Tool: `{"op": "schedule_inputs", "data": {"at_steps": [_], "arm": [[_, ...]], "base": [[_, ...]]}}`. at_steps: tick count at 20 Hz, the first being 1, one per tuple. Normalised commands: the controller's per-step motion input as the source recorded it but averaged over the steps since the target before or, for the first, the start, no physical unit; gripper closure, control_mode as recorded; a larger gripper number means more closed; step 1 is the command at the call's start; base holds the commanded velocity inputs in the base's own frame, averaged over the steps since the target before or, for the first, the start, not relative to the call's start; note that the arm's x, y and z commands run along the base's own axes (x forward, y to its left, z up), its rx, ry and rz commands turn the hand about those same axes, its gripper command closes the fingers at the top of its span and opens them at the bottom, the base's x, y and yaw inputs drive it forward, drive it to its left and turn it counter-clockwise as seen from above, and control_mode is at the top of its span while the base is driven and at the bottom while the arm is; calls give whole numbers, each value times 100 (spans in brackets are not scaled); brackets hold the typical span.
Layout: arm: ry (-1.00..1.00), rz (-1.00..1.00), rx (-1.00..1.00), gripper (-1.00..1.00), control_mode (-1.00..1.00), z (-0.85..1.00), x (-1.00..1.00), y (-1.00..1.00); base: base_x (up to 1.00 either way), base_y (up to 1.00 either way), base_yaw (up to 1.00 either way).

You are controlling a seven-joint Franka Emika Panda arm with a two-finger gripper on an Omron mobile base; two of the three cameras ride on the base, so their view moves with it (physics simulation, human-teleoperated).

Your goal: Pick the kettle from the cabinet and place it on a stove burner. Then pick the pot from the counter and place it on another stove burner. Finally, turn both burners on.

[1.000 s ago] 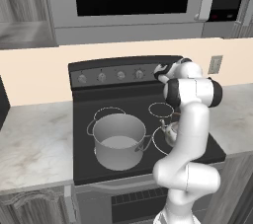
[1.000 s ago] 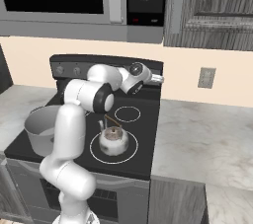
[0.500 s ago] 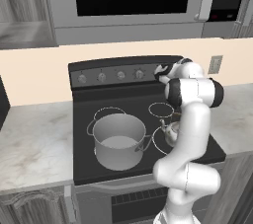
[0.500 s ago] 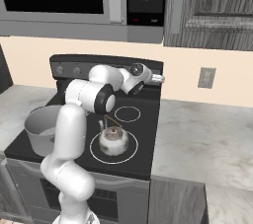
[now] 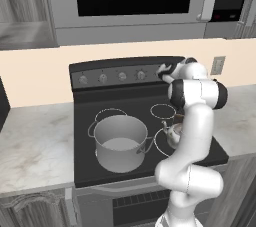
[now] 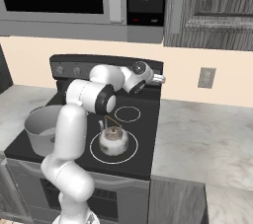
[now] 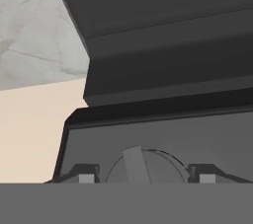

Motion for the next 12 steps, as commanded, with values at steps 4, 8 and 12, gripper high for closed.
{"op": "schedule_inputs", "data": {"at_steps": [4, 8, 12], "arm": [[-10, 18, 0, 100, -100, -5, 0, -51], [-16, 22, -5, 100, -100, -5, 0, -44], [-16, 27, -7, 100, -100, -2, 0, -44]], "base": [[0, 0, 0], [0, 0, 0], [0, 0, 0]]}}
